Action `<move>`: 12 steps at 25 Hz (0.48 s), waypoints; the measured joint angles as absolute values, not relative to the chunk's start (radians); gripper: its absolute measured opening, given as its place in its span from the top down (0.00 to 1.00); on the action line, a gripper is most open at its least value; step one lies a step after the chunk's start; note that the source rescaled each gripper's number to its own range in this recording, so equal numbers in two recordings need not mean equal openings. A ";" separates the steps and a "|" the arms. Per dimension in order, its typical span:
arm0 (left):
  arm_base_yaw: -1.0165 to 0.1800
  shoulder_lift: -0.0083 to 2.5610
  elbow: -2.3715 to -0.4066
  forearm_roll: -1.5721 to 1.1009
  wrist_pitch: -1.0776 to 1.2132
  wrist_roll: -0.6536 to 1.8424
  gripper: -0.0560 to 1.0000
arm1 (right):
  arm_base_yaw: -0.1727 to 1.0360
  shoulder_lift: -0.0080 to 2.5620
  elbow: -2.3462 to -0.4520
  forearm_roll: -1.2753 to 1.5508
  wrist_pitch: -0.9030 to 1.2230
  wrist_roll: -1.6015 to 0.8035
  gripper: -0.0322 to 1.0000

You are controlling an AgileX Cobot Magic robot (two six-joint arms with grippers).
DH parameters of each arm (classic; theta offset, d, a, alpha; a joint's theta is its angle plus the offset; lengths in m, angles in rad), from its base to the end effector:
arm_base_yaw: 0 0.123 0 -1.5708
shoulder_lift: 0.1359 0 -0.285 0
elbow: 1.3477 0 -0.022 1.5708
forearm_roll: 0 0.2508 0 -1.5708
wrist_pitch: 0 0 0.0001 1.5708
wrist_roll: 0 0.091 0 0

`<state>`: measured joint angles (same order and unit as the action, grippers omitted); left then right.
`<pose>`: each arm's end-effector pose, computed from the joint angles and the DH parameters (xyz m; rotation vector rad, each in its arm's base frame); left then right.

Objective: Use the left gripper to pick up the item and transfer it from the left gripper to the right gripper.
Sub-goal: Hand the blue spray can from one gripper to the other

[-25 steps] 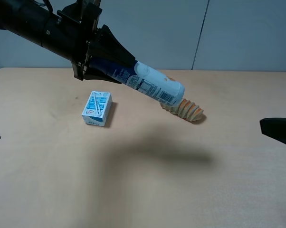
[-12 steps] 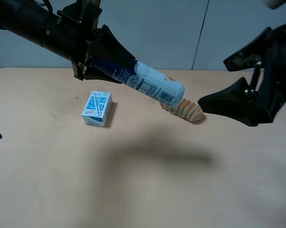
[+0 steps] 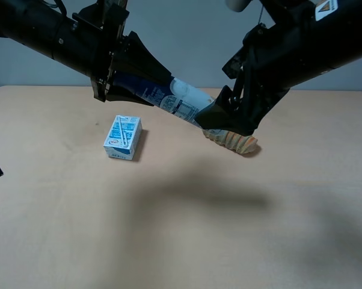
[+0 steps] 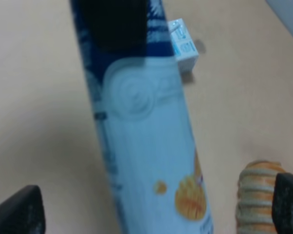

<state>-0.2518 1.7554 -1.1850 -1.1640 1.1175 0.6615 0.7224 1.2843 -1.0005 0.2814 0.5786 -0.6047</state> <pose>0.3127 -0.1581 0.2493 0.4337 2.5581 -1.4377 0.1955 0.1908 0.3155 -1.2800 1.9635 0.3544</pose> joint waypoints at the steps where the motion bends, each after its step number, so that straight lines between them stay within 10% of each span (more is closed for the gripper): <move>1: -0.252 1.755 -1.185 -1.164 1.117 0.661 0.95 | 0.722 1.299 -1.006 0.281 0.576 -0.608 0.00; 12: -0.252 1.755 -1.185 -1.173 1.117 0.661 0.95 | 0.722 1.440 -1.020 0.283 0.523 -0.645 0.00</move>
